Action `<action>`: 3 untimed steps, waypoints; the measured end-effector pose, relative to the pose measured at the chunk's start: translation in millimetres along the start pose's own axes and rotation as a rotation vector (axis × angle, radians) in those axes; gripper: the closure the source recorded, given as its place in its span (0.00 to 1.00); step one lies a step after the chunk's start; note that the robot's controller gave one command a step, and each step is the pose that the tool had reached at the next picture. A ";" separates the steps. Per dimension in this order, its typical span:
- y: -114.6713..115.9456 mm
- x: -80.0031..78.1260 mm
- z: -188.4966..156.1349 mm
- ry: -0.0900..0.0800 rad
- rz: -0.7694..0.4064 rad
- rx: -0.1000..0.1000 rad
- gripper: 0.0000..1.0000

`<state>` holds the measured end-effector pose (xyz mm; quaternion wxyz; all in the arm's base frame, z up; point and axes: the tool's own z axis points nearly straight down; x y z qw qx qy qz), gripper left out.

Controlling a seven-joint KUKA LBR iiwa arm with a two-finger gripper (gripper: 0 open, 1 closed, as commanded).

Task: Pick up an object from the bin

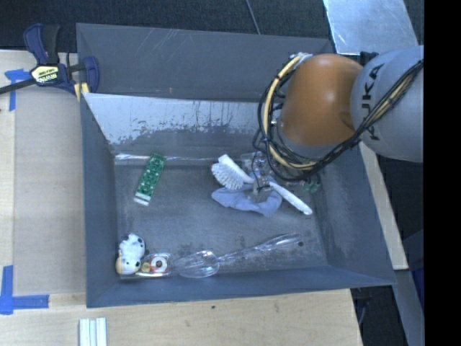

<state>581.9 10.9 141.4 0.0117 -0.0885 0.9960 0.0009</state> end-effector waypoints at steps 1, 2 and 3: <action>-0.1 -0.2 -1.8 -0.002 0.001 0.000 1.00; -0.4 -0.7 -3.8 -0.004 0.003 0.000 1.00; -0.5 -1.0 -14.5 -0.006 0.004 0.000 1.00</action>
Offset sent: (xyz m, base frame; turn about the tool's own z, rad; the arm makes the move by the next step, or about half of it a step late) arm 0.0001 -0.0002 0.0038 0.0008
